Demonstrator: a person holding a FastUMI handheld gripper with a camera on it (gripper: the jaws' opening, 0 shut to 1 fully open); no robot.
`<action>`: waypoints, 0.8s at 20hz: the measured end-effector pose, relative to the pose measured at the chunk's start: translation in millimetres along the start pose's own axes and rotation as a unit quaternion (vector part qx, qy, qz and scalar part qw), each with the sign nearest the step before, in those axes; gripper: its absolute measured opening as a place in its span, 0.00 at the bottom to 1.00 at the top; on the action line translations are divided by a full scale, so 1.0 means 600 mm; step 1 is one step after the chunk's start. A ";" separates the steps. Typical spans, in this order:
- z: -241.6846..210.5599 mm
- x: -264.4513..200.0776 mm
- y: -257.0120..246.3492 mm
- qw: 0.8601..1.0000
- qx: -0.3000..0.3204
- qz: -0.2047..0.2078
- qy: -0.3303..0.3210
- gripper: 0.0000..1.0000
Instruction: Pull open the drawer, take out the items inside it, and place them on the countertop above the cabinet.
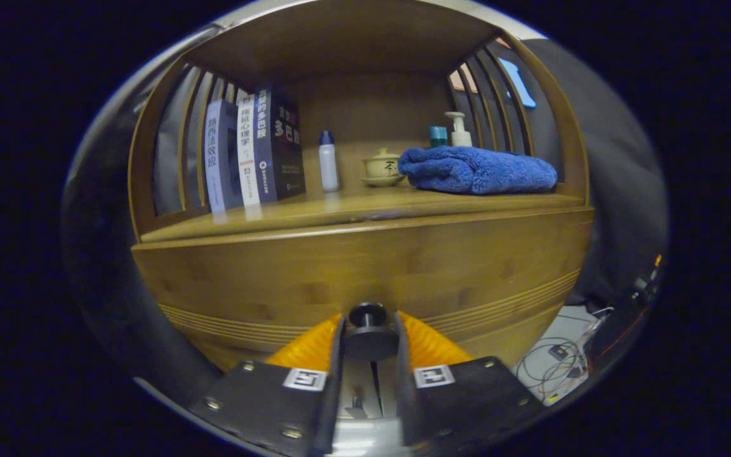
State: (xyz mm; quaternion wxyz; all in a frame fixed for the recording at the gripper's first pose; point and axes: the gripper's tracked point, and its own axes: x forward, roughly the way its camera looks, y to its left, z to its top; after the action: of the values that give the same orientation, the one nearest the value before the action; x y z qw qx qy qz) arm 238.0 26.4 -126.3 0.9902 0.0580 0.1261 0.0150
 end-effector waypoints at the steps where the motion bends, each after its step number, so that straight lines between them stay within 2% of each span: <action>1: -0.002 -0.001 0.000 1.000 -0.006 0.001 0.005 0.35; 3: -0.003 -0.018 -0.002 1.000 -0.027 -0.004 -0.002 0.25; 16: -0.051 -0.204 -0.010 1.000 -0.021 -0.004 0.002 0.24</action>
State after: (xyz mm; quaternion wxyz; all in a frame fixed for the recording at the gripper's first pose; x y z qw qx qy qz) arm 111.9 18.5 -125.9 0.9910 0.0363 0.1279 0.0142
